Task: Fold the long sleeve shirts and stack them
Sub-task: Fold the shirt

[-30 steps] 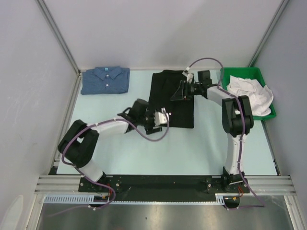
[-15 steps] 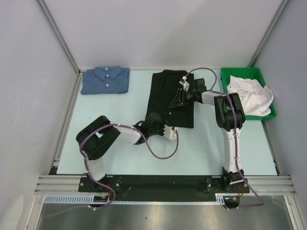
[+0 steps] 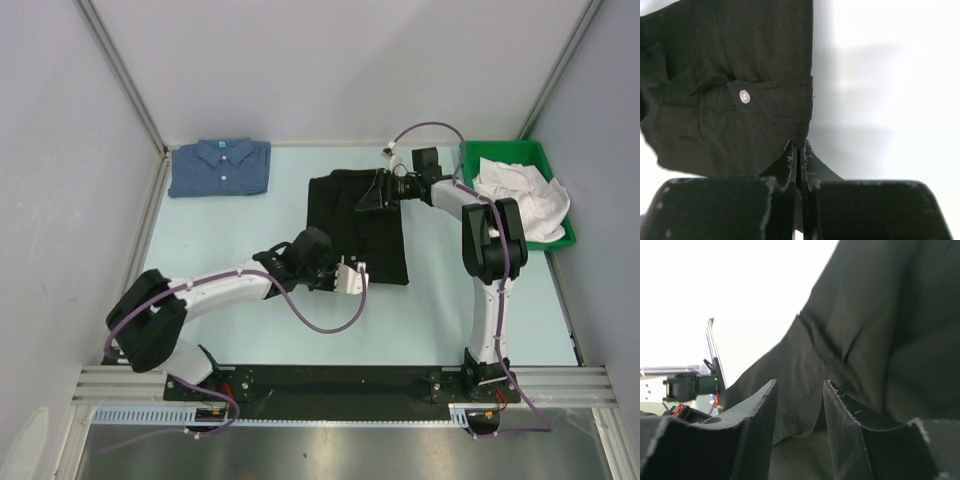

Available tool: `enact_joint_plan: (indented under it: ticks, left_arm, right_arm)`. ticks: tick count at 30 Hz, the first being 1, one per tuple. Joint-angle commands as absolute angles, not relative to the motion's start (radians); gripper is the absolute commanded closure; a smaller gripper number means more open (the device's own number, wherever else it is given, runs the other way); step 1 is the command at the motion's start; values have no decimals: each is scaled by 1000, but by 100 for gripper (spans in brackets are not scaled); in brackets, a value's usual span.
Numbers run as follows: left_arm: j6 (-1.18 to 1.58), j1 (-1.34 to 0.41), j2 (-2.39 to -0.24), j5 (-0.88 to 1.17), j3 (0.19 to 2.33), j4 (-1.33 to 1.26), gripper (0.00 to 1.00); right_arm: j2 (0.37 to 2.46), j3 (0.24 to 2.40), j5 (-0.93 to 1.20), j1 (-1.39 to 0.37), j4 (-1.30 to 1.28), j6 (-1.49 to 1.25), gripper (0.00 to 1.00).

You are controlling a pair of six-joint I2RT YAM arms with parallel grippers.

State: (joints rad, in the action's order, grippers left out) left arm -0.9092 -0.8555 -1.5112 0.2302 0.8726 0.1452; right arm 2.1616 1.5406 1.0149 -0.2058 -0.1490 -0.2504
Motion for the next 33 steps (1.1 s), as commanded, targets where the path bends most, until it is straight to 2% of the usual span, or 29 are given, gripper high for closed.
enact_joint_plan:
  ticks: [1, 5, 13, 21, 24, 29, 33]
  left_arm:
    - [-755, -879, -1430, 411, 951, 457, 100]
    - [-700, -879, -1394, 536, 1021, 630, 100]
    - [-652, -850, -1471, 615, 1213, 845, 100]
    - [-751, -698, -1770, 629, 1563, 982, 98]
    - [-776, -655, -1915, 638, 1713, 1032, 90]
    - [-817, -578, -2077, 653, 1920, 1075, 89]
    - [-873, -551, -2172, 663, 2018, 1095, 86]
  right_arm:
    - [2076, 1499, 1048, -230, -235, -143, 55]
    - [2037, 1404, 1091, -282, -232, -104, 60]
    - [2071, 1290, 1089, -363, -311, -3, 62]
    - [2089, 1287, 1104, -379, -436, 143, 64]
    - [2069, 1348, 1111, -364, -465, 150, 59]
    - [2065, 1497, 1065, -255, -555, 144, 40]
    - [2072, 1563, 1072, -163, -594, 127, 33]
